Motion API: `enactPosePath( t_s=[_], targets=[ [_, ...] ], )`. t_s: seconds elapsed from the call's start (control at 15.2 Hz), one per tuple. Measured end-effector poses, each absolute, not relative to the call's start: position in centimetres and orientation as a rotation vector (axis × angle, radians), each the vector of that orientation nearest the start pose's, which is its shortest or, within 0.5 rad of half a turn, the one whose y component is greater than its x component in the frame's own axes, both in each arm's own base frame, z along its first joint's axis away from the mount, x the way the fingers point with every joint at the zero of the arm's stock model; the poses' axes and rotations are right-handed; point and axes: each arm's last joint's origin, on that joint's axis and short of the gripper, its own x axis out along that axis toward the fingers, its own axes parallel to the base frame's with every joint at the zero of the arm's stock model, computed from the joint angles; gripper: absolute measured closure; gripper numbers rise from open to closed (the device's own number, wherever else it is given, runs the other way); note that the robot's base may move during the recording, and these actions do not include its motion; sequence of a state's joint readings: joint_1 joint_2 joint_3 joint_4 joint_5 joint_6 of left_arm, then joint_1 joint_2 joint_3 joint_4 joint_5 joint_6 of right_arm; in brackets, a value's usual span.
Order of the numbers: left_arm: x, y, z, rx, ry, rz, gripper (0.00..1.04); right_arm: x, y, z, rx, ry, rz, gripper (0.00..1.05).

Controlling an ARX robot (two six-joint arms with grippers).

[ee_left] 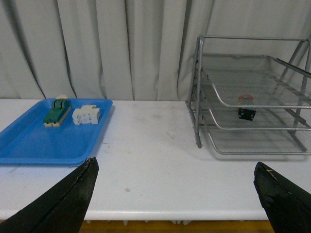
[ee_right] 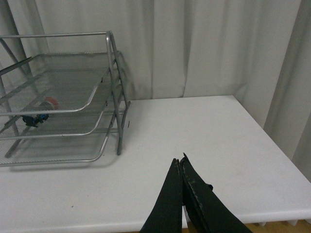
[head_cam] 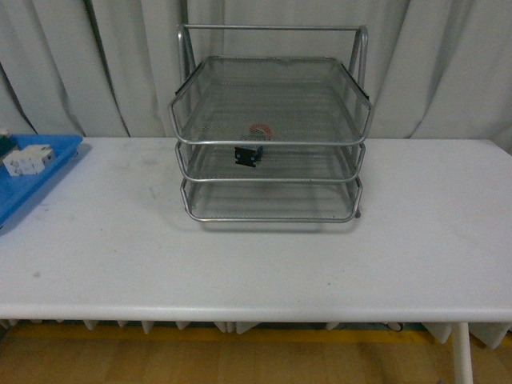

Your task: Place button on rack with both arms

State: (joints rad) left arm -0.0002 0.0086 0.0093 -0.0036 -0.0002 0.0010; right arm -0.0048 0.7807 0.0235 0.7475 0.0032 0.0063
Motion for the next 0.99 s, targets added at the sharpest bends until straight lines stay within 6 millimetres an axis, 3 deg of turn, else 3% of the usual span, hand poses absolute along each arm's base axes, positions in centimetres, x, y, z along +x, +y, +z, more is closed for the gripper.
enactPosePath(
  t_s=[0.99],
  targets=[
    [9.8,0.0,16.6,0.001,0.003,0.0,0.07,11.2,-0.1,17.0,0.006,-0.012,-0.008,1.03]
  ],
)
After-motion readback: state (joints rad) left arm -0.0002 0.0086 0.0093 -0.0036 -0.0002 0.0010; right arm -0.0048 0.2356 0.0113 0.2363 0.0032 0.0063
